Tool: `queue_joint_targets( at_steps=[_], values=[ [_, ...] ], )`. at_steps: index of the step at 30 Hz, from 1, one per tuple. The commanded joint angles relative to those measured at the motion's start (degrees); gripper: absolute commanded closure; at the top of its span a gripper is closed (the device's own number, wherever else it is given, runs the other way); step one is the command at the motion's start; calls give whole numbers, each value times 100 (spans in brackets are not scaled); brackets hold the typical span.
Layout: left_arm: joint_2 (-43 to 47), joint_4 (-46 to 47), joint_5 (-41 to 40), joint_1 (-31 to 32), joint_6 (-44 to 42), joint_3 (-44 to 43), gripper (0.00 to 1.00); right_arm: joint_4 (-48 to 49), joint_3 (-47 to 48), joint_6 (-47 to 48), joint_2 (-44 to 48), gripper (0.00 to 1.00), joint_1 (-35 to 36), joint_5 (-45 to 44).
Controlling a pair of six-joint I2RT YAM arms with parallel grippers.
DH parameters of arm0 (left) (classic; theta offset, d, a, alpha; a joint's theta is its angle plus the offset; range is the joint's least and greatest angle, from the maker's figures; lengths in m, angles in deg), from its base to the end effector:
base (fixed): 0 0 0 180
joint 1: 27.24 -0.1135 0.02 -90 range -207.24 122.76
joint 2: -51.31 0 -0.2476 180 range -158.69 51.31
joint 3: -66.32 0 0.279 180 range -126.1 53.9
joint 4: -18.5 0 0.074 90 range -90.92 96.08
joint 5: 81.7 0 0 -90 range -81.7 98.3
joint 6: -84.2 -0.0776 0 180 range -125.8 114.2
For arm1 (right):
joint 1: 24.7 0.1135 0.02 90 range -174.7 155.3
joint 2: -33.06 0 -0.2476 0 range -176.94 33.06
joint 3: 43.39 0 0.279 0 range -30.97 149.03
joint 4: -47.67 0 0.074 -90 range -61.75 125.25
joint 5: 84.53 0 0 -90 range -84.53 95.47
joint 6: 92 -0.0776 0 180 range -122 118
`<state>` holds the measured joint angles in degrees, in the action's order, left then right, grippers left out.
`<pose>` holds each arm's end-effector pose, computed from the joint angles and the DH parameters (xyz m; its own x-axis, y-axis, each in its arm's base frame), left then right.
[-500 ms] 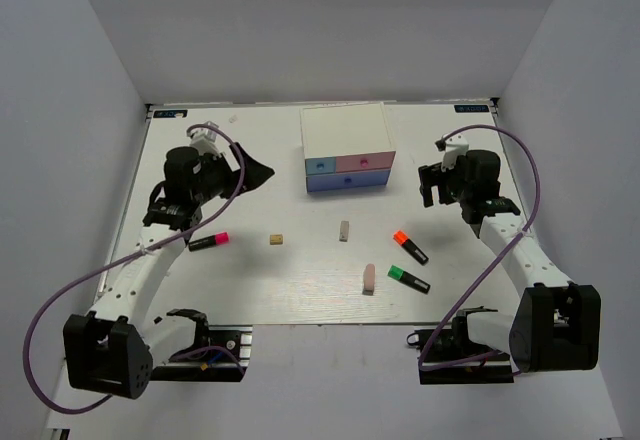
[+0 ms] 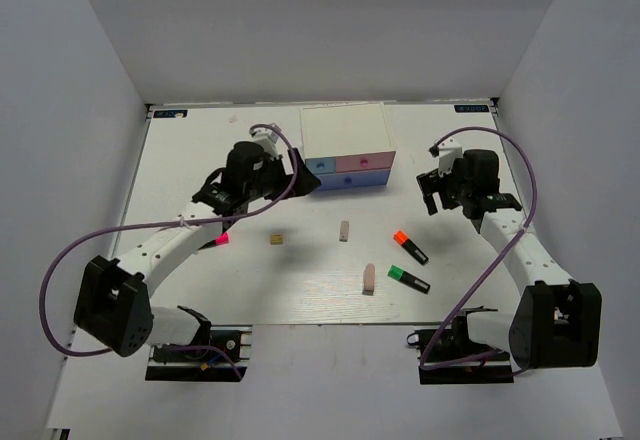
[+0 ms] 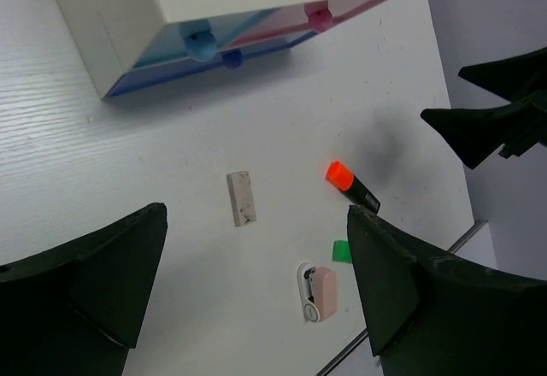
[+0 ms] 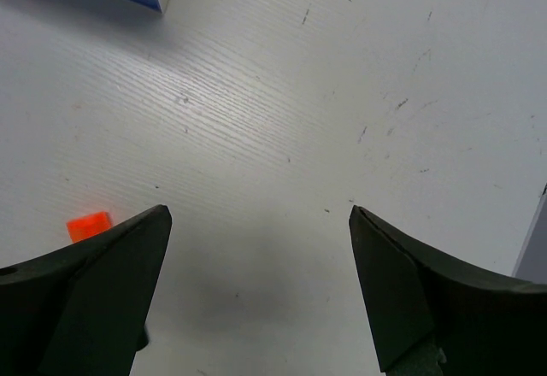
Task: Sort the stationery into containers
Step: Open the drawer at the center of the board.
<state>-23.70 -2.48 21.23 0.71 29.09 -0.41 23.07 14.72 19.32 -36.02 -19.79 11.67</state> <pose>0.3122 -0.1853 0.2394 -0.7141 -0.2522 -0.6530 0.2692 0.7622 -0.5887 0.3265 0.0365 0.2038 -0.4771 -0.4038 -0.7806 -0.3715 0.8976 -0.2372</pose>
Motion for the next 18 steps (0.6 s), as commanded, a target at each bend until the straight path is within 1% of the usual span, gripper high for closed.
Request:
queue_joint_targets(
  at_steps=[1, 5, 6, 8, 9, 12, 16, 18],
  values=[
    [-137, 82, -720, 430, 44, -308, 5, -564, 414, 302, -149, 10, 2, -355],
    [-418, 82, -1098, 817, 44, -441, 19, -557, 178, 469, 8, 10, 10, -514],
    [-480, 82, -1160, 948, 44, -510, 27, -496, 160, 478, 104, 10, 2, -566],
    [-611, 82, -1371, 1081, 105, -564, 35, -504, 115, 443, 96, 10, 19, -593],
    [-612, 82, -1442, 1212, 105, -616, 41, -522, 115, 391, 62, 10, 2, -767],
    [-744, 30, -1670, 1389, 166, -721, 44, -609, 124, 356, 61, 10, -16, -839],
    [-910, 30, -1934, 1635, 316, -722, 55, -776, 177, 364, 79, 10, 10, -787],
    [-990, 82, -1987, 1723, 377, -669, 59, -803, 116, 346, 149, 10, 2, -752]
  ],
)
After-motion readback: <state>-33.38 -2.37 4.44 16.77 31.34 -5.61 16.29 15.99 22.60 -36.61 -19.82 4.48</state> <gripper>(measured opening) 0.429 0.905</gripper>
